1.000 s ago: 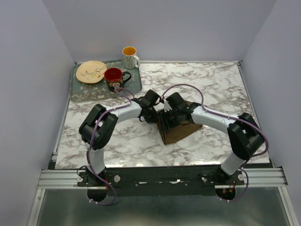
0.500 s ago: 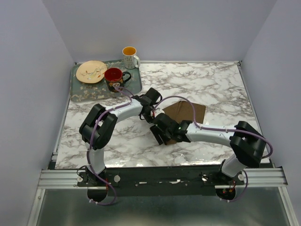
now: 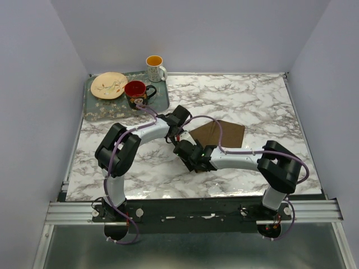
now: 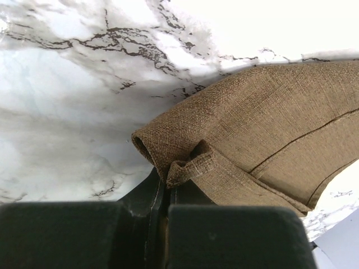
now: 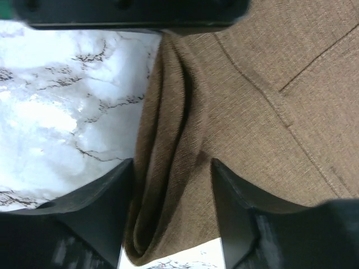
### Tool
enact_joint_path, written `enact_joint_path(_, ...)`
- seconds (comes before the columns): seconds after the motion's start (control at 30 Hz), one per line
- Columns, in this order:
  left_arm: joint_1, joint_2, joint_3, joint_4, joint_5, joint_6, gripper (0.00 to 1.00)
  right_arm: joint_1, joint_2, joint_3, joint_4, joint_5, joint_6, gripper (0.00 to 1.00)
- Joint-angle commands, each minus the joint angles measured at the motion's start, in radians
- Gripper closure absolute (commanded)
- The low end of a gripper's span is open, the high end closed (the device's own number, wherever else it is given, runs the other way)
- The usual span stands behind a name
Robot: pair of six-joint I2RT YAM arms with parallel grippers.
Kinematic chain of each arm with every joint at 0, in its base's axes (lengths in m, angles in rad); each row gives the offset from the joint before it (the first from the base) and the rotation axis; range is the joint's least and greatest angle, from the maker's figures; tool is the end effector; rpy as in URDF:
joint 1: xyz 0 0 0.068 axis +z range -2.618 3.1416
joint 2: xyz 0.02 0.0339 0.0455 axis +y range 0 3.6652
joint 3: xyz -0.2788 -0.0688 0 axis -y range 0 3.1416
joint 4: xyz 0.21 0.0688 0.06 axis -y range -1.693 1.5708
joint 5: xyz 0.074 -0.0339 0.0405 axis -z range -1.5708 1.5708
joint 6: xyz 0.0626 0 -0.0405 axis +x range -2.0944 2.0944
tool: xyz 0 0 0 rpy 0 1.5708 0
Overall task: Fold the napkin, place the utensils inside, and roll it up
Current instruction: Roll the napkin with the utensil
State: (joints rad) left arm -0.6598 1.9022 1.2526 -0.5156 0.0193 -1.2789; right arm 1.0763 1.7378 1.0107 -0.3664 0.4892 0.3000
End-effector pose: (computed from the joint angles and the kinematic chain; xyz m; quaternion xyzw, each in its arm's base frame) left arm 0.2901 -0.2266 0.1724 -0.2965 0.9335 -0.1714 0.1062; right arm 0.1789 0.2699 0.1788 -0.3038 0.8943 -0.0361 0.3266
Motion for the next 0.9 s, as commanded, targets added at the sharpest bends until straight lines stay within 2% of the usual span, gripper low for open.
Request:
enact_joint_path(0.0,-0.014,0.003,-0.047,0.031,-0.005,-0.007,1.0,0.04,0.042,0.046,-0.019,0.078,0.008,0.4)
enact_joint_path(0.23,-0.012,-0.009,-0.078,0.063,-0.01,-0.016,1.0,0.06,0.054,0.063,-0.031,0.103,0.008,0.55)
enact_joint_path(0.33,-0.012,-0.014,-0.081,0.063,-0.012,-0.013,1.0,0.06,0.06,0.072,-0.048,0.124,0.014,0.55)
enact_joint_path(0.43,-0.012,-0.023,-0.094,0.074,-0.012,-0.019,1.0,0.06,0.068,0.085,-0.052,0.135,0.013,0.49)
enact_joint_path(0.57,-0.012,-0.026,-0.101,0.072,-0.012,-0.014,1.0,0.06,0.075,0.092,-0.052,0.14,0.008,0.52)
enact_joint_path(0.67,-0.012,-0.031,-0.108,0.075,-0.012,-0.016,1.0,0.059,0.081,0.101,-0.052,0.135,0.01,0.66)
enact_joint_path(0.7,-0.012,-0.032,-0.107,0.075,-0.036,-0.013,1.0,0.059,0.081,0.106,-0.054,0.126,0.013,0.76)
enact_joint_path(0.87,-0.014,-0.034,-0.088,0.039,-0.059,-0.01,1.0,0.056,0.074,0.115,-0.051,0.072,0.018,0.95)
